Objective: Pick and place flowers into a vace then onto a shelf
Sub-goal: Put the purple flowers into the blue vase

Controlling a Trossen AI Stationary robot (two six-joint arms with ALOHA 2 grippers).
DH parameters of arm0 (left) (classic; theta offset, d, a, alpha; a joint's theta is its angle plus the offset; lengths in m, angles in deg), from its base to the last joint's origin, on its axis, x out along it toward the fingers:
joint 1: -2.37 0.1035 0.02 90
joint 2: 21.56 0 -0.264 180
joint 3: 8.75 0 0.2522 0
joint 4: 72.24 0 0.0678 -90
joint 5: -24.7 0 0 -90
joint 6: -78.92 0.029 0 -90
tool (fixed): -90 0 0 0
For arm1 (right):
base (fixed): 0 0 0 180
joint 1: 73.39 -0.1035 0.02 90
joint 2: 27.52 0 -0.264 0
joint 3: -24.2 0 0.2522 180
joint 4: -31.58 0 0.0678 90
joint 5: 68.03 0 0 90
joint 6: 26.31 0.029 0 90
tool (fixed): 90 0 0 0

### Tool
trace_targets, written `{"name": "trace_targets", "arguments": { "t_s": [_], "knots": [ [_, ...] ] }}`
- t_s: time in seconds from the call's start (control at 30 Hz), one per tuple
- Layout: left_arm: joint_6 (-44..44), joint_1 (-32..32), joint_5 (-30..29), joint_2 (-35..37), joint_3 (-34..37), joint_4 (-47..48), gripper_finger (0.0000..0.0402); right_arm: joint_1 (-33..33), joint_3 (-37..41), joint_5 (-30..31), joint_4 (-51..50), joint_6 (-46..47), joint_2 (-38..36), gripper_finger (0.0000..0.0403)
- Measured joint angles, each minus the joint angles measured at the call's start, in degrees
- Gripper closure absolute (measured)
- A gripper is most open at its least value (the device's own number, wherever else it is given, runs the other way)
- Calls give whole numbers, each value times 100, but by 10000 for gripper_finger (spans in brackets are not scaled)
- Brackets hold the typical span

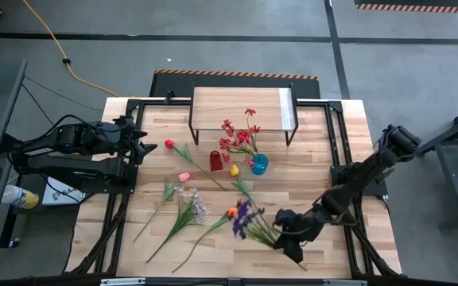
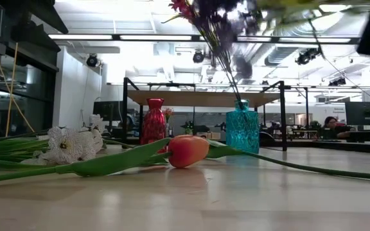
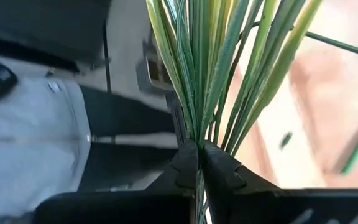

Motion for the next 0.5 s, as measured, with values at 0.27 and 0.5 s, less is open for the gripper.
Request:
{"name": "trace_targets", "arguments": {
  "t_s": [0.27,0.5],
  "knots": [
    [-21,0,2,0,0,0,16,-189,-2,509,-1175,117,-1074,401],
    [-21,1,2,0,0,0,16,-759,-2,1319,-2709,883,-1889,401]
  ]
}}
